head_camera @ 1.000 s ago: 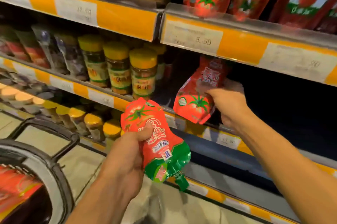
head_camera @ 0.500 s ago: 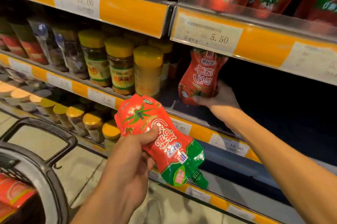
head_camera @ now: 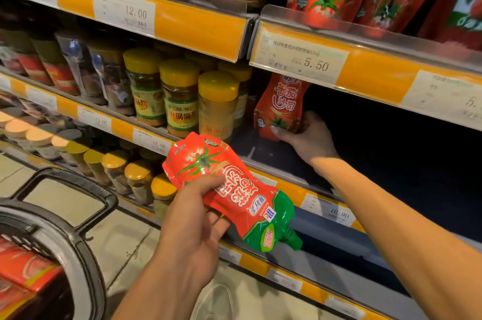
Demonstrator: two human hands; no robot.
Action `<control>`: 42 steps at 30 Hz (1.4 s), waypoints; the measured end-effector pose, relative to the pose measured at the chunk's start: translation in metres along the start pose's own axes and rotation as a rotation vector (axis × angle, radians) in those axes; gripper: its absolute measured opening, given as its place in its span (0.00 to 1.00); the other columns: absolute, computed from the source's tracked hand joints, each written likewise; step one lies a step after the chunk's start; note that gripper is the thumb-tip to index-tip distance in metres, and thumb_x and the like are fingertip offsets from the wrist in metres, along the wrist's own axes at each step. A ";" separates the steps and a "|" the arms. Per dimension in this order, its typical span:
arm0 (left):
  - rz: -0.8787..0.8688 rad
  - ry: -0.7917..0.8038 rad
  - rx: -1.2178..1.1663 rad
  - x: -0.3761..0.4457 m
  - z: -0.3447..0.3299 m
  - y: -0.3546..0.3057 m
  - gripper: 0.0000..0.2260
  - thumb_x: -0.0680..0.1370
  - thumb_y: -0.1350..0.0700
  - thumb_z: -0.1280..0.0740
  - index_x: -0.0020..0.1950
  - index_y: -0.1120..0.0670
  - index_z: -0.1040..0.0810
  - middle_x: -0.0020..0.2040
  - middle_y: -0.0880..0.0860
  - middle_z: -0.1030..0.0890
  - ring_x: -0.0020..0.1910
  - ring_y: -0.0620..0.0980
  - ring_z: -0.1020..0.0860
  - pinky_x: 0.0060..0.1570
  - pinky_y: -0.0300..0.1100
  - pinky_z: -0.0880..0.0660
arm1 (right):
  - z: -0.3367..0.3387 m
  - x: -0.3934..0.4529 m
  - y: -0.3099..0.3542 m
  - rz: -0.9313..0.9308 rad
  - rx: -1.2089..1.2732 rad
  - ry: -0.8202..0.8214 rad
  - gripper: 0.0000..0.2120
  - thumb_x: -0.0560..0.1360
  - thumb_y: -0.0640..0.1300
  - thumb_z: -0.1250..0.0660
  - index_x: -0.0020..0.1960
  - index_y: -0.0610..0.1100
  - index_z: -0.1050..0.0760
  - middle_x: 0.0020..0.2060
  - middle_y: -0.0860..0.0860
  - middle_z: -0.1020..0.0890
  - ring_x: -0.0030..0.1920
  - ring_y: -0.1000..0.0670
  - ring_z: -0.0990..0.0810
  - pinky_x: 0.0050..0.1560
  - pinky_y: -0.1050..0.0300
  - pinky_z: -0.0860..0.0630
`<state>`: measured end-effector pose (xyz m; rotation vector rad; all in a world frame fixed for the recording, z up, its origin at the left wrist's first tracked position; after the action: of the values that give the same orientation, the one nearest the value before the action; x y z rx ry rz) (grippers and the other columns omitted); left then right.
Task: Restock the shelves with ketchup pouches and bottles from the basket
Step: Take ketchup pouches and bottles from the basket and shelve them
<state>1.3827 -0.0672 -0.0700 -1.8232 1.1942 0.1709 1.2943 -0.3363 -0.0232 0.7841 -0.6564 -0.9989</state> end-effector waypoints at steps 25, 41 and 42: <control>0.081 0.094 0.164 -0.018 -0.033 0.042 0.26 0.63 0.48 0.19 0.59 0.49 0.19 0.50 0.47 0.15 0.48 0.47 0.23 0.40 0.43 0.32 | -0.002 -0.179 0.030 -0.381 1.179 -0.130 0.15 0.71 0.41 0.25 0.56 0.38 0.19 0.50 0.42 0.13 0.49 0.46 0.13 0.47 0.51 0.16; -1.040 -0.134 1.804 0.044 -0.066 -0.030 0.26 0.79 0.40 0.34 0.75 0.46 0.32 0.73 0.49 0.31 0.74 0.50 0.37 0.73 0.47 0.39 | 0.052 -0.030 0.037 0.005 0.189 -0.175 0.29 0.70 0.52 0.21 0.67 0.47 0.24 0.54 0.59 0.22 0.54 0.58 0.23 0.46 0.69 0.29; -1.068 -0.123 1.838 0.046 -0.068 -0.029 0.24 0.79 0.40 0.36 0.74 0.45 0.31 0.71 0.48 0.30 0.72 0.50 0.36 0.72 0.47 0.39 | 0.047 -0.025 0.041 0.034 0.171 -0.149 0.29 0.71 0.52 0.21 0.68 0.45 0.24 0.56 0.57 0.22 0.55 0.57 0.23 0.47 0.70 0.29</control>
<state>1.4060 -0.1450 -0.0390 -0.4680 -0.1285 -1.0515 1.2671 -0.3129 0.0331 0.8506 -0.8902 -0.9854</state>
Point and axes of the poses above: each hand's wrist, its own x-axis towards the middle knuckle, its own z-axis out of the back of the hand, y = z × x, the point moved 10 cm from there along x, towards the middle knuckle
